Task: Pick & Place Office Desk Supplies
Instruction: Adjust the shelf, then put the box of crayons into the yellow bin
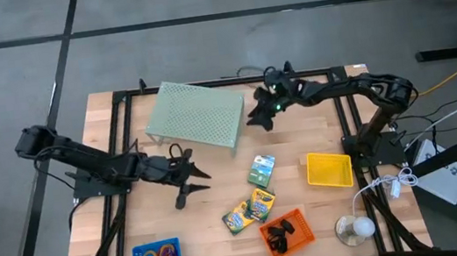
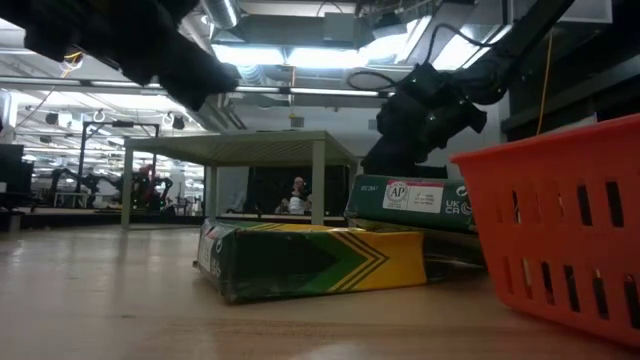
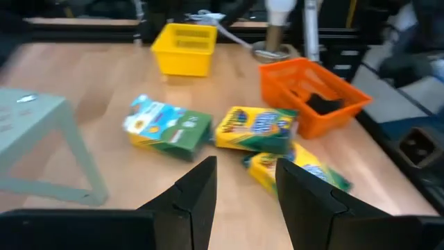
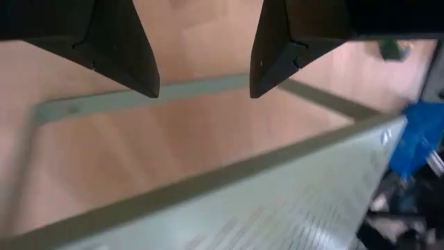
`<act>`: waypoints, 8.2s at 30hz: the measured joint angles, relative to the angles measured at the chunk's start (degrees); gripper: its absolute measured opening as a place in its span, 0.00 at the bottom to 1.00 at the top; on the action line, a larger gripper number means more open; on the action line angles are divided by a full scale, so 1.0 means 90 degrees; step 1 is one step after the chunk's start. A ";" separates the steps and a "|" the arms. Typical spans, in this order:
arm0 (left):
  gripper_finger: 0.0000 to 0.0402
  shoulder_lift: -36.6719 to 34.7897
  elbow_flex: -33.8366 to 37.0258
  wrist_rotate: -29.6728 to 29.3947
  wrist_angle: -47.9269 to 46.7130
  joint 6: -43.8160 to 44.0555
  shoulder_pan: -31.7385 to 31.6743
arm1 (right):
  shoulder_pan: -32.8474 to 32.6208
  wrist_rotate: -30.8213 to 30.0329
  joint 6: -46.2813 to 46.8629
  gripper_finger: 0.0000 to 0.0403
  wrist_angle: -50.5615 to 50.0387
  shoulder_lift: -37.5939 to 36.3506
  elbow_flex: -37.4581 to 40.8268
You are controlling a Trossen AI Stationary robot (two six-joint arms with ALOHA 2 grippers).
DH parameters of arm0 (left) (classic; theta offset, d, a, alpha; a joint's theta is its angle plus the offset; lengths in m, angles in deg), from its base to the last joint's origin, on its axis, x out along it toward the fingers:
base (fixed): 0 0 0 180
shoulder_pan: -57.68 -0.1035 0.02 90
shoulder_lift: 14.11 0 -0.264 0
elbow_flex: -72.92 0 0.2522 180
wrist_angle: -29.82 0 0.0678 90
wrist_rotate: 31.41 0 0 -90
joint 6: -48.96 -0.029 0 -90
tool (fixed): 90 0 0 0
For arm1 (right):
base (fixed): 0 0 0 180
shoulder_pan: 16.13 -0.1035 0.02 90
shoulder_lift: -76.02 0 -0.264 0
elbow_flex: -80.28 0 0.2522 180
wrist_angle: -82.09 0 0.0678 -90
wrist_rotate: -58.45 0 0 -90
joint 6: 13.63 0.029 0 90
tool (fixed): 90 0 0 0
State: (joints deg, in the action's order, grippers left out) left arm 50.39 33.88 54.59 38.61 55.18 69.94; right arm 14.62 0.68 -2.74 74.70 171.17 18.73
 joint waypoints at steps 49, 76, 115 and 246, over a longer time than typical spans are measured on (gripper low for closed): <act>0.01 0.2510 -0.3004 0.0541 -0.2909 -0.2290 -0.2296 | -0.1679 -0.2645 0.0835 0.00 -0.1751 -0.1909 0.0248; 0.01 0.2750 -0.2999 0.1416 -0.1649 -0.2549 -0.3694 | -0.1679 -0.2527 0.0755 0.00 -0.1766 -0.1909 0.0248; 0.01 -0.2318 -0.0978 -0.1878 -0.3251 -0.0216 0.1431 | -0.4097 -0.3961 -0.0158 0.00 0.0304 -0.4899 0.1761; 0.01 -0.2416 -0.0143 -0.1763 0.0464 -0.2757 0.2915 | -0.4921 -0.4982 -0.1974 0.04 0.1941 -0.4920 0.2781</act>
State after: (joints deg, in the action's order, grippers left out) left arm 28.65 32.59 38.73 42.78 30.37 96.18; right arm -29.67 -44.15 -20.51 92.17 126.89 43.75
